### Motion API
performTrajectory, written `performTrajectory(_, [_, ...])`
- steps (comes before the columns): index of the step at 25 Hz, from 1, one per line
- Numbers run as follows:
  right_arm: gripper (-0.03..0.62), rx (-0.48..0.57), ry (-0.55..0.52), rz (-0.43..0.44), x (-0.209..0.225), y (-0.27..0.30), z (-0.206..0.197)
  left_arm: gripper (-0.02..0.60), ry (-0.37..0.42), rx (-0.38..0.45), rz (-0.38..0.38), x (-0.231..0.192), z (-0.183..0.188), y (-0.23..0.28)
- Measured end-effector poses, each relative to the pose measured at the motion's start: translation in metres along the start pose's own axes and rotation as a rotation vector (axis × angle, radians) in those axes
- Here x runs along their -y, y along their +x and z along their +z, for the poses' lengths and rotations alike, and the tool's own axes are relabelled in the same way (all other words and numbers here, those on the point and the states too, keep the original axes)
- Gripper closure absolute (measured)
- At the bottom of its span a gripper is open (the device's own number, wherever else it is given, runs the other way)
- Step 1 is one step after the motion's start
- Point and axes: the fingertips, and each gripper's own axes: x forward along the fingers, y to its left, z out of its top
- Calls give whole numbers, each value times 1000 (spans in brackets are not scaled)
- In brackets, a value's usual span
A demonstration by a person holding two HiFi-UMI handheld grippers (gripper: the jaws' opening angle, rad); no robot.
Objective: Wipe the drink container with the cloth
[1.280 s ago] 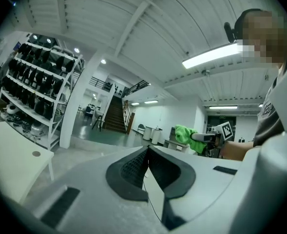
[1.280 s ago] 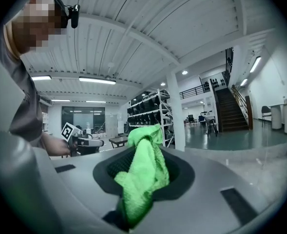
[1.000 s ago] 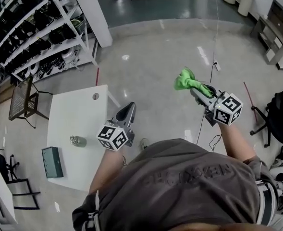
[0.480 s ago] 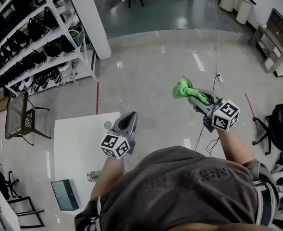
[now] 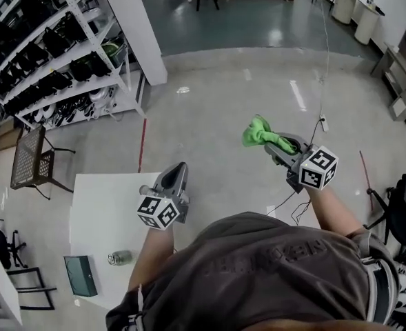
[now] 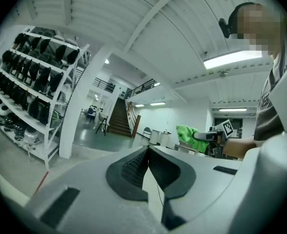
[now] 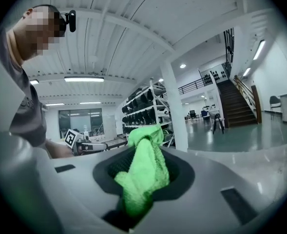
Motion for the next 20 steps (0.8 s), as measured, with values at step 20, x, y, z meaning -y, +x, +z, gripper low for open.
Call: performTrajectory(20, [516,-123,-197,621,-162,177,4,577,-4,139,487,-37,3,-159])
